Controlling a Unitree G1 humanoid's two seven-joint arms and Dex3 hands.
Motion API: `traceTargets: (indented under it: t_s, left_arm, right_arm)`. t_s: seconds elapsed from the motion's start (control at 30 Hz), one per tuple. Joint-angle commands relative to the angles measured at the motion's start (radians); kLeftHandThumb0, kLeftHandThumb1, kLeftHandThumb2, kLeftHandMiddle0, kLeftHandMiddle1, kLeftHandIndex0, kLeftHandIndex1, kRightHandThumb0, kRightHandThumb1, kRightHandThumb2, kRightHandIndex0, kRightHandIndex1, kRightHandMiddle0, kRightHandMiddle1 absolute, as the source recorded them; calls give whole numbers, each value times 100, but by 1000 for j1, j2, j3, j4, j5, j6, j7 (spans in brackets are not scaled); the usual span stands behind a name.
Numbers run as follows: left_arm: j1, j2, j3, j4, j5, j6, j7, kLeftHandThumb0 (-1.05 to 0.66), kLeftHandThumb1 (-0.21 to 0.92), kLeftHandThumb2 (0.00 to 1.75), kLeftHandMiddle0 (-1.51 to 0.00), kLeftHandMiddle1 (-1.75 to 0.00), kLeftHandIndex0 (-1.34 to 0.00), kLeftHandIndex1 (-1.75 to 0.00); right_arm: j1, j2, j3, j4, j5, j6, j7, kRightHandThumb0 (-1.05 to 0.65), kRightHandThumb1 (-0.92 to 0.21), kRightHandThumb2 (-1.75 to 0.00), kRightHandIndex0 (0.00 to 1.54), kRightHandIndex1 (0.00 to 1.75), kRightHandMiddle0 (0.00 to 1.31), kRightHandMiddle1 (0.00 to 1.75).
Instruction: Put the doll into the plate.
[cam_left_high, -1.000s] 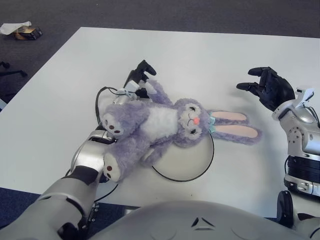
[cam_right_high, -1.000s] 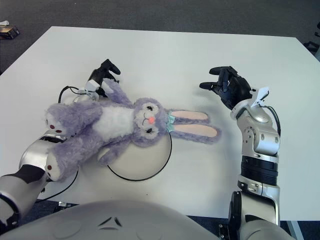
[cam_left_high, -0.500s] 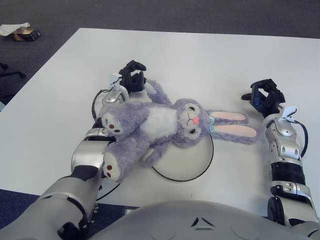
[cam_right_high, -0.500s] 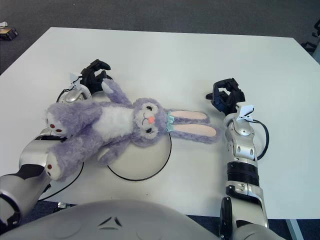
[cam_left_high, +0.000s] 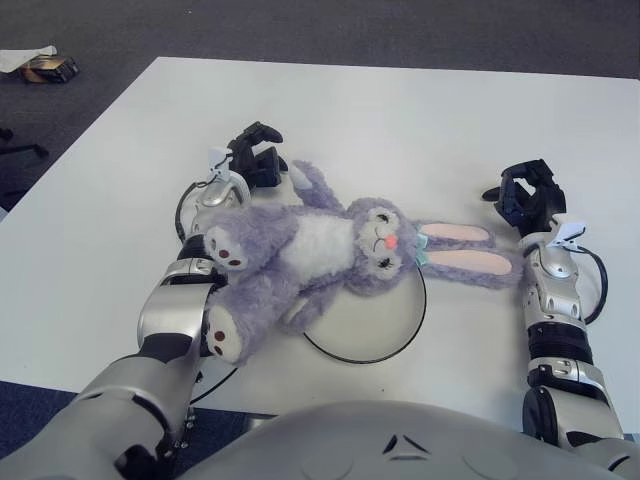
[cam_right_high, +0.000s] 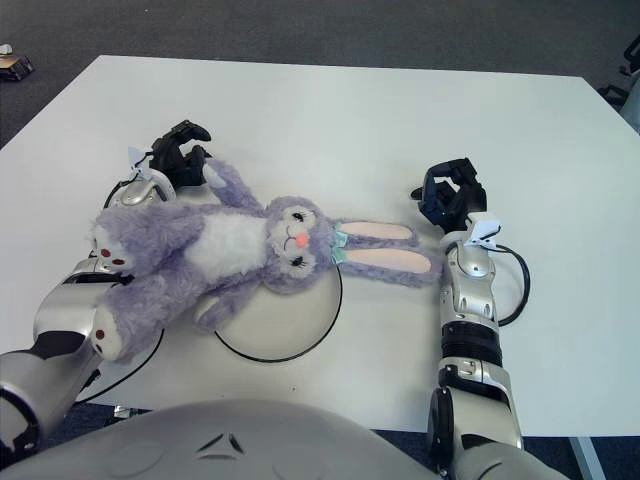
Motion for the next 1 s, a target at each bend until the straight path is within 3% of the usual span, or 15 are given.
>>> traceTargets:
  t_s: [0.0,0.2,0.63,0.97]
  left_arm:
    - [63,-2,-1,37,17,31,14,-34,42,119,-100,-175,-48,-174]
    - [68,-5,-13,40,33,11,15,-41,52,106,-106,-175,-45,-175]
    - [70,-24,-11,54,43,-9,13,-42,52,107,-108,-175,-46,-175]
    - [66,-41,20,77,27,-52,34,-42,53,106,-106,-175,-45,-175]
  right_arm:
    - [38,49,17,78,-16,0,-21,-38,-68,-85,62,152,34,175]
    - [21,40,36,151,-45,-28,-32,-39,-67,-86,64,154,35,175]
    - [-10,5,72,241,-91,21,-35,-40,-63,-92,71,164,38,175]
    - [-31,47,37,338,-105,-300,-176,-41,-55,-103,83,174,44,175]
